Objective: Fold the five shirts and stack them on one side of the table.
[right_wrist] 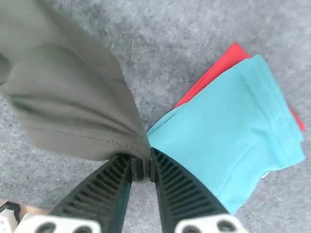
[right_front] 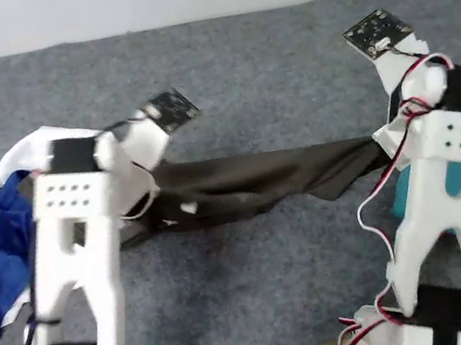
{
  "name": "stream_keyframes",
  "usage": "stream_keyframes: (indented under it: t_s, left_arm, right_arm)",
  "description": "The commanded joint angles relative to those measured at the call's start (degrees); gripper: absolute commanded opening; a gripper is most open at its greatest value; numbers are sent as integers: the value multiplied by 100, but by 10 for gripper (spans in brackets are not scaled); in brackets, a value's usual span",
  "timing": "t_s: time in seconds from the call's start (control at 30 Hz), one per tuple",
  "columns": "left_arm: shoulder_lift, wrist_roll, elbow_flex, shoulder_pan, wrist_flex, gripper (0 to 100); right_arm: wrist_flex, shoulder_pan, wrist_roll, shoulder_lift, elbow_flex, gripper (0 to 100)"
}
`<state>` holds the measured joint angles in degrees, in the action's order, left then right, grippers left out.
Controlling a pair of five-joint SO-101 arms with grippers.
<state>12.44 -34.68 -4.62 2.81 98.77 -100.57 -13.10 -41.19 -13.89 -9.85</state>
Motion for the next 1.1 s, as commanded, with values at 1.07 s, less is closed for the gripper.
stream_keyframes:
  t_s: [1.07]
  left_arm:
    - [4519, 677, 892, -598, -2840, 14]
  right_arm:
    - [3934, 4, -176, -4479, -35, 9]
